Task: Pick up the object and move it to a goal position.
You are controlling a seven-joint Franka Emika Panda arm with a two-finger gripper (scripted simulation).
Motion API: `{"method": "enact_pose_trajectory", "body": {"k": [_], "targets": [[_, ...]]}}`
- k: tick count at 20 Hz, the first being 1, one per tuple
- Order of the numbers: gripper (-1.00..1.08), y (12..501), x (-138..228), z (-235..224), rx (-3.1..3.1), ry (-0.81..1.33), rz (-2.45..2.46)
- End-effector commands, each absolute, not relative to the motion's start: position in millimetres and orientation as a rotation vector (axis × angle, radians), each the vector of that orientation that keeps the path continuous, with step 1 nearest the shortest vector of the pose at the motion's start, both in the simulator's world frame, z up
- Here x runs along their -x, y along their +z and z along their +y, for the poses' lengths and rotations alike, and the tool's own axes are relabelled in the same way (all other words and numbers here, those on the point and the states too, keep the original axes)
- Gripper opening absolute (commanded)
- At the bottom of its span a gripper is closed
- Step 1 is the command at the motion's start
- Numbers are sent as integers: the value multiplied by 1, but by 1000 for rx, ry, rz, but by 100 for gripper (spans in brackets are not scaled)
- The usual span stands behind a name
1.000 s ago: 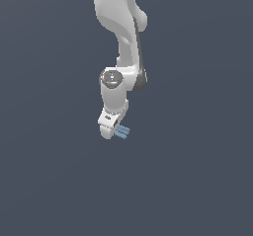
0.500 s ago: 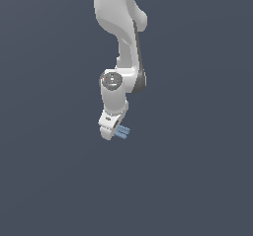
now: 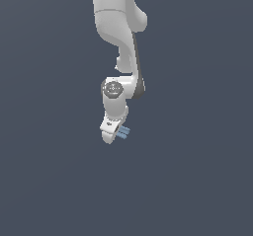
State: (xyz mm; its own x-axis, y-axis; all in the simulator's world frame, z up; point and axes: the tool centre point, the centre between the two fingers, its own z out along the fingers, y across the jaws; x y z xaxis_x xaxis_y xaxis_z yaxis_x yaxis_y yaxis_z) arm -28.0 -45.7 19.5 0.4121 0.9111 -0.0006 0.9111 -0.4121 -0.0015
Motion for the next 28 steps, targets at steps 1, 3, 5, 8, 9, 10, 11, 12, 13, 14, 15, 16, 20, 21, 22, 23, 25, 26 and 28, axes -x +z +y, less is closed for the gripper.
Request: {"method": "enact_pose_trajectory", "body": {"k": [1, 3, 5, 8, 9, 10, 11, 12, 13, 14, 15, 16, 20, 21, 22, 23, 25, 26, 28], "targets": [[100, 16, 27, -46, 2640, 0, -1704], [-100, 16, 27, -46, 2640, 0, -1704], [-100, 16, 27, -46, 2640, 0, -1704], [-100, 16, 27, -46, 2640, 0, -1704], [-100, 16, 27, -46, 2640, 0, -1704], [-100, 16, 27, -46, 2640, 0, -1704], [-100, 16, 27, -46, 2640, 0, -1704], [-100, 16, 27, -46, 2640, 0, -1704], [-100, 17, 26, -46, 2641, -2, -1704], [-100, 17, 27, -46, 2641, -2, -1704], [-100, 17, 27, -46, 2641, -2, -1704], [-100, 17, 28, -45, 2641, -2, -1704], [-100, 20, 34, -42, 2641, -2, -1704], [-100, 21, 36, -41, 2641, -2, -1704], [-100, 22, 39, -40, 2641, -2, -1704], [-100, 24, 42, -39, 2641, -2, -1704], [-100, 27, 49, -35, 2641, -2, -1704], [-100, 28, 53, -33, 2641, -1, -1704], [-100, 33, 63, -29, 2641, -1, -1704]]}}
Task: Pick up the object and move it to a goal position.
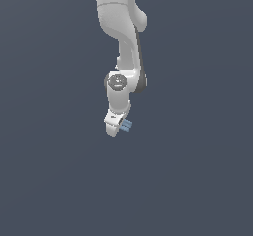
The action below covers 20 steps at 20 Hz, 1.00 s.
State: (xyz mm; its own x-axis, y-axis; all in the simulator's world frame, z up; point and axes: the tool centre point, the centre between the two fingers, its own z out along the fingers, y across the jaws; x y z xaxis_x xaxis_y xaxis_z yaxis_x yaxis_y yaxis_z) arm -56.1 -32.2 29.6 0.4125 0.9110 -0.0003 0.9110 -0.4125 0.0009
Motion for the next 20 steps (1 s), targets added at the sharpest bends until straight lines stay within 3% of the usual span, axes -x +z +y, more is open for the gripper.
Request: {"method": "enact_pose_trajectory", "body": {"k": [1, 11, 20], "targets": [[-100, 35, 68, -26, -2639, 1, 1702], [-100, 61, 124, 1, -2639, 0, 1702], [-100, 72, 147, 14, -2639, -1, 1703]]}}
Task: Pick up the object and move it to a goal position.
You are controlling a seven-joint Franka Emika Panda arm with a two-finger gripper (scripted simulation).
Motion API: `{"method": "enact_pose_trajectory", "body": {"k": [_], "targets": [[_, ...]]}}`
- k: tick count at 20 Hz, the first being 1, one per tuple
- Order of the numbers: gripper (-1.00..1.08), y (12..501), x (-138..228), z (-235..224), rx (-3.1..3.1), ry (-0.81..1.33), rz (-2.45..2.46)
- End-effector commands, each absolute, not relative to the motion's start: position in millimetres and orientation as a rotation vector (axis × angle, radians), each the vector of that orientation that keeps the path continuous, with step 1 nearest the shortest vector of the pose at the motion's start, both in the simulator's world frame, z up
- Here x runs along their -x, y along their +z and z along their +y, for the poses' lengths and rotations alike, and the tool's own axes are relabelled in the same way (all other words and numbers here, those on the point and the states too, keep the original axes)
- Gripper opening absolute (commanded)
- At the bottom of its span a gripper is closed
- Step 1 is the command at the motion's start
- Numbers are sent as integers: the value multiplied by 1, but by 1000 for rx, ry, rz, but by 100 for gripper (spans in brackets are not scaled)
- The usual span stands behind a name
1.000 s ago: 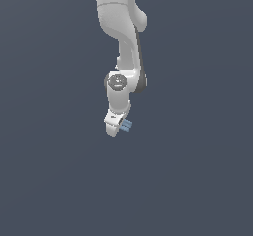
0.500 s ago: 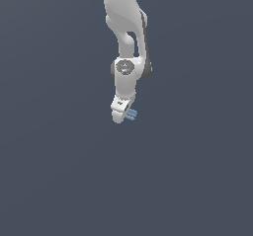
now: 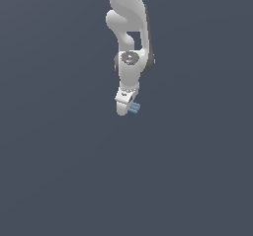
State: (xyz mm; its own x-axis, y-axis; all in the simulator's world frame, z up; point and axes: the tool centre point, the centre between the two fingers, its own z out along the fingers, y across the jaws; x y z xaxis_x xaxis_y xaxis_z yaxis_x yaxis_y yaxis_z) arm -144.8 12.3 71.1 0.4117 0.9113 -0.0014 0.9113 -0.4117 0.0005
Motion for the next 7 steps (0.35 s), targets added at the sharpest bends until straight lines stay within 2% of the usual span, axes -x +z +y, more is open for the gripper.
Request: {"method": "enact_pose_trajectory", "body": {"k": [1, 7], "targets": [[-100, 73, 148, 14, -2639, -1, 1703], [-100, 73, 147, 14, -2639, 0, 1703]]}}
